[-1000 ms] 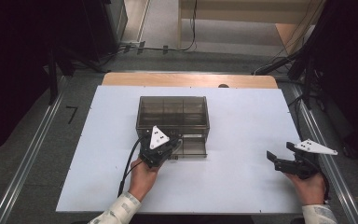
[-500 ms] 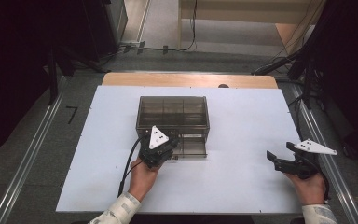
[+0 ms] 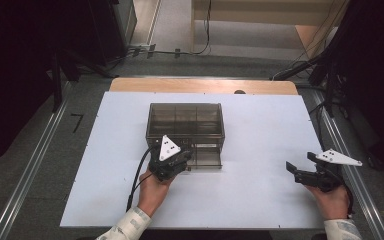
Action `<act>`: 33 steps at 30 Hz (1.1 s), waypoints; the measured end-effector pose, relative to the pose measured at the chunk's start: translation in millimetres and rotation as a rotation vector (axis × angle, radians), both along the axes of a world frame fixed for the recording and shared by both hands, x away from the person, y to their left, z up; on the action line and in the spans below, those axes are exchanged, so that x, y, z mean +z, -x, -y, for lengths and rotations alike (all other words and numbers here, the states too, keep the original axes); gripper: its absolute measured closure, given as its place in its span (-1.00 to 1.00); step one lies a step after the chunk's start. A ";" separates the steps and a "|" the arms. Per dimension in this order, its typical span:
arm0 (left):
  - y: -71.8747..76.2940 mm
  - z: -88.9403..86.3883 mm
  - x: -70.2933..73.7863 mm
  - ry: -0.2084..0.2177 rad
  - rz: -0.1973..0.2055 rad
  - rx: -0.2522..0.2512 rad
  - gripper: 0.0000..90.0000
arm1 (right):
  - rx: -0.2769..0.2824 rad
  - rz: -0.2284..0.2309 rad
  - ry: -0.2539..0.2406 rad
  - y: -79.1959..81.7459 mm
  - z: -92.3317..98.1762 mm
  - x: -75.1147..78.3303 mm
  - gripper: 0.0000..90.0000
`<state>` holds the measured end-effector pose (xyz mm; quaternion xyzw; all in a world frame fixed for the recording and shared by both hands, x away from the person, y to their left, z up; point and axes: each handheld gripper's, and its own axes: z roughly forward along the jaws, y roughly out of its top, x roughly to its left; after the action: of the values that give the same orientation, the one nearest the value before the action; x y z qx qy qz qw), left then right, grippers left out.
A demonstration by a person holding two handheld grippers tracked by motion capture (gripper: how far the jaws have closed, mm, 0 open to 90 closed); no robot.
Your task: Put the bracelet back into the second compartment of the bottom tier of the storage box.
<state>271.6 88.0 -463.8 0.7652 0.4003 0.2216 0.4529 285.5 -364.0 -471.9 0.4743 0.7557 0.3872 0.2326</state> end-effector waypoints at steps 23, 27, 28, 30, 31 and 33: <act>1.2 1.0 1.0 0.003 -0.041 0.023 -0.24 | -0.003 0.002 -0.001 -0.1 0.4 0.2 -0.80; 3.7 0.8 1.7 0.003 -0.049 0.016 -0.31 | -0.003 0.002 0.000 0.0 0.7 0.3 -0.80; 4.5 0.7 1.8 0.006 -0.052 0.012 -0.35 | -0.002 0.002 0.000 0.0 0.9 0.3 -0.80; 6.6 0.4 1.5 0.005 -0.063 0.007 -0.39 | -0.002 0.003 0.001 0.1 1.2 0.3 -0.80; 7.3 0.3 0.8 0.004 -0.066 0.005 -0.44 | -0.003 0.003 0.001 0.1 1.3 0.3 -0.80; 9.4 -0.8 -0.2 0.004 -0.075 0.006 -0.49 | -0.002 0.004 -0.002 0.1 1.5 0.3 -0.80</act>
<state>262.2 88.8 -464.0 0.7709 0.4195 0.1934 0.4385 285.4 -365.5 -471.6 0.4744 0.7544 0.3886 0.2342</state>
